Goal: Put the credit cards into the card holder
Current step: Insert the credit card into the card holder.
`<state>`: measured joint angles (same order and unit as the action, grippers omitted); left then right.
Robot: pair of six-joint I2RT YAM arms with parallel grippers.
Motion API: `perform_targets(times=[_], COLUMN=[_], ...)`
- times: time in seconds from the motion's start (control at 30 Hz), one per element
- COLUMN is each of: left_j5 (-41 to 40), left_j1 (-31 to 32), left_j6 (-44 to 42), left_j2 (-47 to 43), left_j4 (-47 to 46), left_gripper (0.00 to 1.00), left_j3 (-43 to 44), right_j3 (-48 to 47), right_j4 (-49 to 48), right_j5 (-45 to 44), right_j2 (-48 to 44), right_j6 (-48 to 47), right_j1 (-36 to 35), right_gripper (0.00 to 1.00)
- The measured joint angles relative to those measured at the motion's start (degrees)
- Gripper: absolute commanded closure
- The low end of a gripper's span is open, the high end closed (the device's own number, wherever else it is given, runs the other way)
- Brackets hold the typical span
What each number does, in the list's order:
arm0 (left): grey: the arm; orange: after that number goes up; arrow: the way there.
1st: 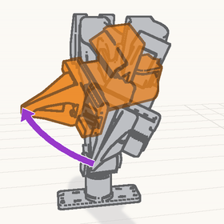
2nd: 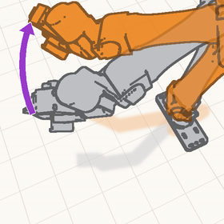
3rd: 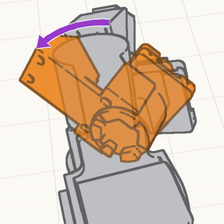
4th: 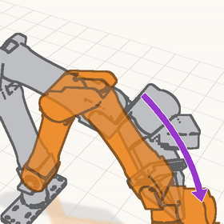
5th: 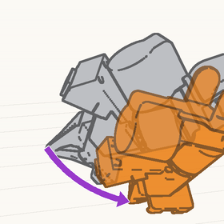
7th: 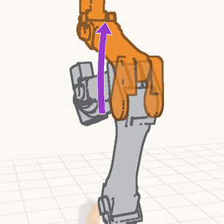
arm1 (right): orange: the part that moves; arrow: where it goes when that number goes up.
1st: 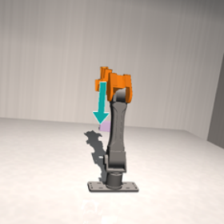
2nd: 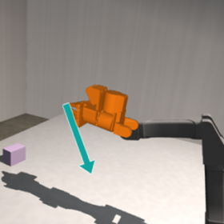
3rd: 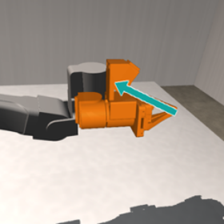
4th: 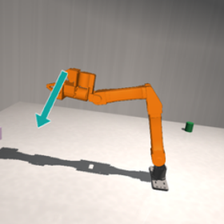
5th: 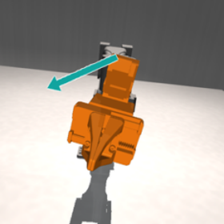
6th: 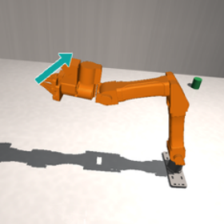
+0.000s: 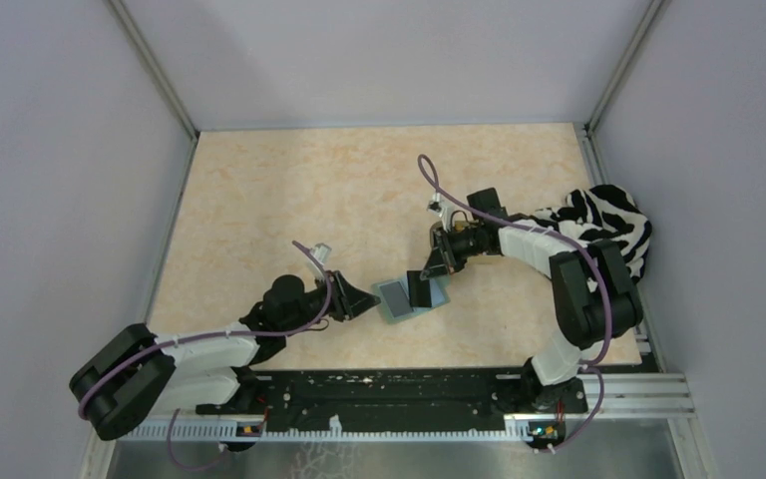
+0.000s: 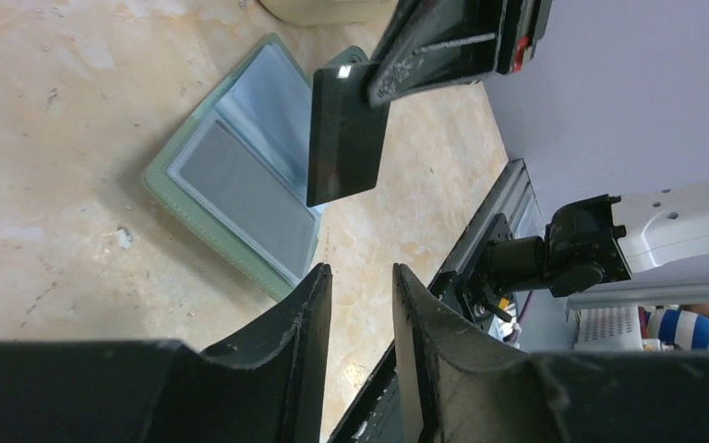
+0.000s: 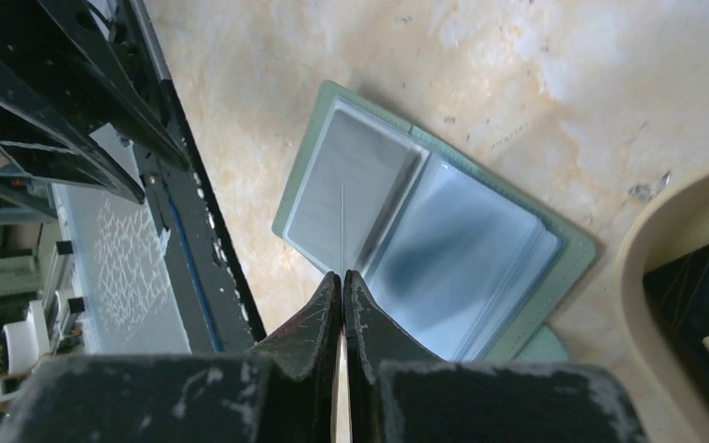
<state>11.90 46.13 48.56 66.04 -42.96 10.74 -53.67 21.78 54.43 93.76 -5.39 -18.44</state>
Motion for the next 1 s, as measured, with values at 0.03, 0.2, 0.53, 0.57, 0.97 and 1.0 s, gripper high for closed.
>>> perform_targets(times=[0.03,0.2,0.53,0.57,0.97,1.0], left_j5=[-0.52,-2.12,-1.46,-1.29,-0.72,-0.72], left_j1=[0.02,0.02,0.04,0.04,1.79,1.81], left_j6=[-0.09,-0.07,1.11,1.16,0.85,0.83], left_j2=[-0.76,-1.73,5.99,6.78,15.80,17.00], left_j4=[0.09,0.24,-3.56,-3.67,-4.92,-4.90], left_gripper=[0.62,0.62,0.64,0.64,0.76,0.77], left_j3=[-0.48,-2.16,-2.08,-1.86,4.81,5.22], right_j3=[1.57,6.62,7.30,7.37,7.56,7.56], right_j4=[-1.01,-7.50,-12.76,-12.90,-13.27,-13.27], right_j5=[-0.44,-1.31,-2.36,-2.34,-0.15,0.04], right_j2=[-0.66,-2.54,-2.51,-2.51,0.94,1.27], right_j6=[0.94,6.36,10.88,11.02,11.45,11.47], right_j1=[0.00,0.35,2.93,3.17,3.58,3.58], right_gripper=[1.00,1.00,1.00,1.00,1.00,1.00])
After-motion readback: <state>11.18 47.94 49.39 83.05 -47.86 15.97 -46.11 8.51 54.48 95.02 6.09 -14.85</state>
